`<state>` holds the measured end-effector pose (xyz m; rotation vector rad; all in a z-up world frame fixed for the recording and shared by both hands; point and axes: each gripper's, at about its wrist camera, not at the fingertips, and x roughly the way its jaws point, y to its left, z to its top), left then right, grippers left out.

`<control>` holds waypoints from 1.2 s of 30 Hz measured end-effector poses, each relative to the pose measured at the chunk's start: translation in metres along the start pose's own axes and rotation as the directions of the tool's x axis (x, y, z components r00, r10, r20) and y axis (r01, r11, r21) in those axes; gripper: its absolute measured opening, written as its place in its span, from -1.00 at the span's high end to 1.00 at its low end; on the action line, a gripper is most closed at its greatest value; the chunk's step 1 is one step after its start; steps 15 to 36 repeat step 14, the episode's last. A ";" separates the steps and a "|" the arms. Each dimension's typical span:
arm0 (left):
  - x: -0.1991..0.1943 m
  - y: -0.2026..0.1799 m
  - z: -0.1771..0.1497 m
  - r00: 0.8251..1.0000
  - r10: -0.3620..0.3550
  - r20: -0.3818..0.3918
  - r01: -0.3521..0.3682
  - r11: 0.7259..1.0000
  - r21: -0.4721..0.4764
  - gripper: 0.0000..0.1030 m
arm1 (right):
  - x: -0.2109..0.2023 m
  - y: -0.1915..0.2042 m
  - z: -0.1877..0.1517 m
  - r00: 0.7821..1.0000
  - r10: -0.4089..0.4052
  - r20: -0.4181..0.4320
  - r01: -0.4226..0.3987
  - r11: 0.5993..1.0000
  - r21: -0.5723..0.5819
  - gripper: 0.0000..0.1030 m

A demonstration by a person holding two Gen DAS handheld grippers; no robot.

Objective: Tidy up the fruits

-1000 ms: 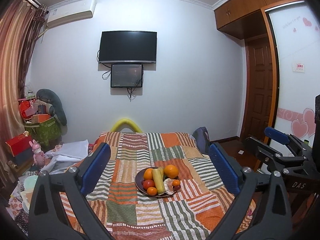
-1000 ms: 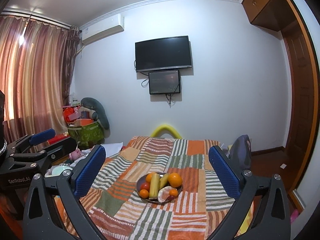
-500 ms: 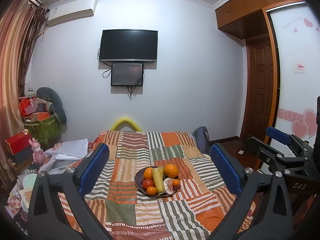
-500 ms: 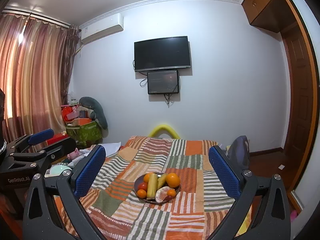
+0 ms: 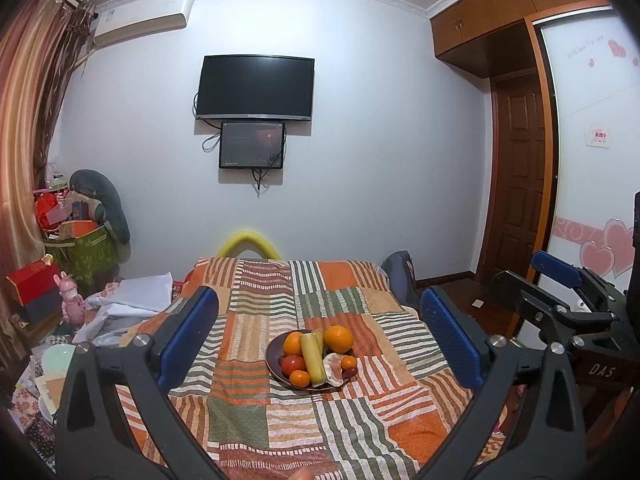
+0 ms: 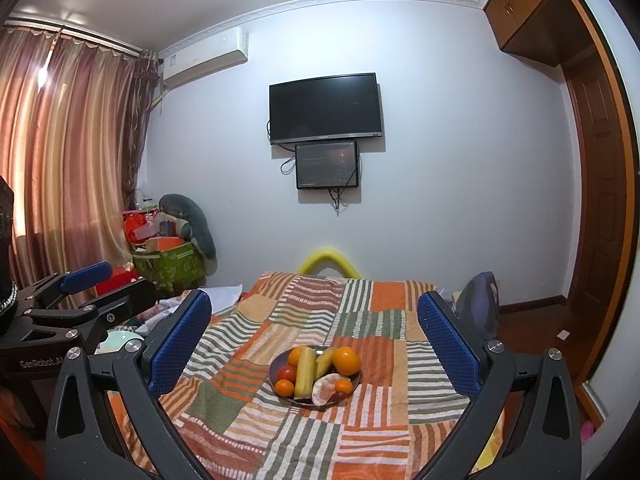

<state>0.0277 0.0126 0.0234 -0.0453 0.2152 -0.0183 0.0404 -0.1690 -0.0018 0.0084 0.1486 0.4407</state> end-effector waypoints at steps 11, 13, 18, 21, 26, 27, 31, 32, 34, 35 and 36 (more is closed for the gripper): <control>0.001 -0.002 -0.002 1.000 -0.012 -0.004 0.012 1.000 0.007 -0.99 | 0.000 0.001 0.001 1.000 -0.001 0.003 0.001 1.000 0.000 -0.99; 0.002 -0.002 -0.002 1.000 -0.015 -0.008 0.015 1.000 0.006 -0.99 | 0.000 0.001 0.001 1.000 -0.001 0.002 0.001 1.000 0.000 -0.99; 0.002 -0.003 -0.002 1.000 -0.016 -0.010 0.016 1.000 0.006 -0.99 | 0.000 0.001 0.001 1.000 -0.002 0.002 0.002 1.000 0.000 -0.99; 0.002 -0.003 -0.002 1.000 -0.016 -0.010 0.016 1.000 0.006 -0.99 | 0.000 0.001 0.001 1.000 -0.002 0.002 0.002 1.000 0.000 -0.99; 0.002 -0.003 -0.002 1.000 -0.016 -0.010 0.016 1.000 0.006 -0.99 | 0.000 0.001 0.001 1.000 -0.002 0.002 0.002 1.000 0.000 -0.99; 0.002 -0.003 -0.002 1.000 -0.016 -0.010 0.016 1.000 0.006 -0.99 | 0.000 0.001 0.001 1.000 -0.002 0.002 0.002 1.000 0.000 -0.99; 0.002 -0.003 -0.002 1.000 -0.016 -0.010 0.016 1.000 0.006 -0.99 | 0.000 0.001 0.001 1.000 -0.002 0.002 0.002 1.000 0.000 -0.99; 0.002 -0.003 -0.002 1.000 -0.016 -0.010 0.016 1.000 0.006 -0.99 | 0.000 0.001 0.001 1.000 -0.002 0.002 0.002 1.000 0.000 -0.99; 0.002 -0.003 -0.002 1.000 -0.016 -0.010 0.016 1.000 0.006 -0.99 | 0.000 0.001 0.001 1.000 -0.002 0.002 0.002 1.000 0.000 -0.99; 0.002 -0.003 -0.002 1.000 -0.016 -0.010 0.016 1.000 0.006 -0.99 | 0.000 0.001 0.001 1.000 -0.002 0.002 0.002 1.000 0.000 -0.99; 0.002 -0.003 -0.002 1.000 -0.016 -0.010 0.016 1.000 0.006 -0.99 | 0.000 0.001 0.001 1.000 -0.002 0.002 0.002 1.000 0.000 -0.99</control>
